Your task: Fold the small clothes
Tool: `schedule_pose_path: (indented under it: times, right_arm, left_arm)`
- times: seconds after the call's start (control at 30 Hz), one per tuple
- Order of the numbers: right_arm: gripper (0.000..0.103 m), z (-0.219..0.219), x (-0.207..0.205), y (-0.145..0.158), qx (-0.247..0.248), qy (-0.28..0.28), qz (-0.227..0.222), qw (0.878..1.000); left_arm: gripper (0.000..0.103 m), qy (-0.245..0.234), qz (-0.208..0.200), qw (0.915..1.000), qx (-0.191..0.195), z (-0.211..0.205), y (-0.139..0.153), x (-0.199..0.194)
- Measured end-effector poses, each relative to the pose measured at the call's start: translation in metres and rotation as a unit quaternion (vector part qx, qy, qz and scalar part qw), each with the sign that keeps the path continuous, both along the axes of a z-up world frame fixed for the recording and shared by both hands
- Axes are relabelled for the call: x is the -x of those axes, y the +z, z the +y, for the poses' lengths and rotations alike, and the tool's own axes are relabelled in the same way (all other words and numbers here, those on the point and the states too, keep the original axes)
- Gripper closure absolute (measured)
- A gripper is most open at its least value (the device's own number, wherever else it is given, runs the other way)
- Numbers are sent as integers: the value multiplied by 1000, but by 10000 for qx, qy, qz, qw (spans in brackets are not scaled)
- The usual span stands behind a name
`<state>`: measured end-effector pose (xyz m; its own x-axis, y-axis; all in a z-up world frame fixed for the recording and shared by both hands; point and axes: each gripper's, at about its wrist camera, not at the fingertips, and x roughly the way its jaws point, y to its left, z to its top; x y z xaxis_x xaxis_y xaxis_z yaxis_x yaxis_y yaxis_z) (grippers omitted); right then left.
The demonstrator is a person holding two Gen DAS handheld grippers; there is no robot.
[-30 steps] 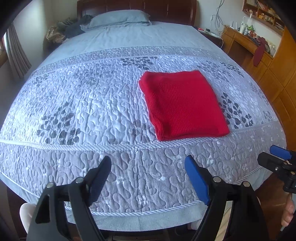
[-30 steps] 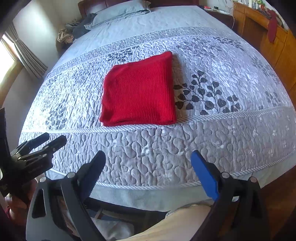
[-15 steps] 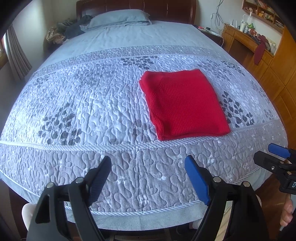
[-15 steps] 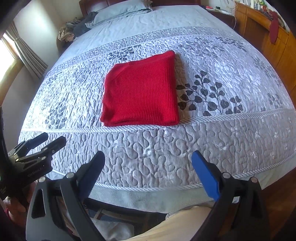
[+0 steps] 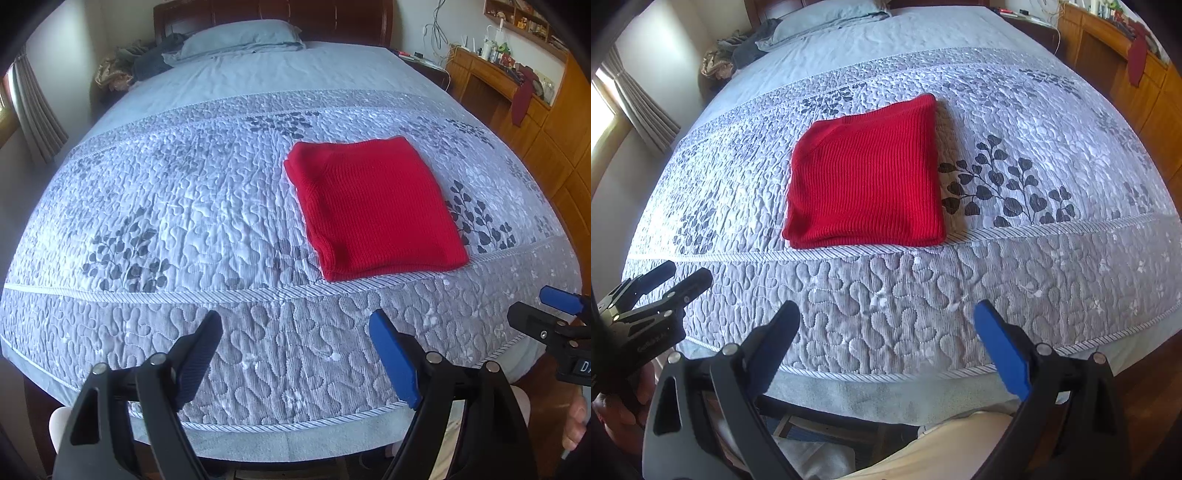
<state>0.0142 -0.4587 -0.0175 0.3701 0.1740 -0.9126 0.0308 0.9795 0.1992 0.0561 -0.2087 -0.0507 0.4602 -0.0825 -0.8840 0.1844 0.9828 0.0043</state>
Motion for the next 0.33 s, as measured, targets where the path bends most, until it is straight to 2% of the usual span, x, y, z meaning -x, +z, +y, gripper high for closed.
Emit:
schedule_pose_path:
  times: [0.33]
  right_arm:
    - [8, -2, -2, -3, -40, -58, 36, 10000]
  left_arm:
    - [20, -29, 64, 10000, 31, -2, -1, 0]
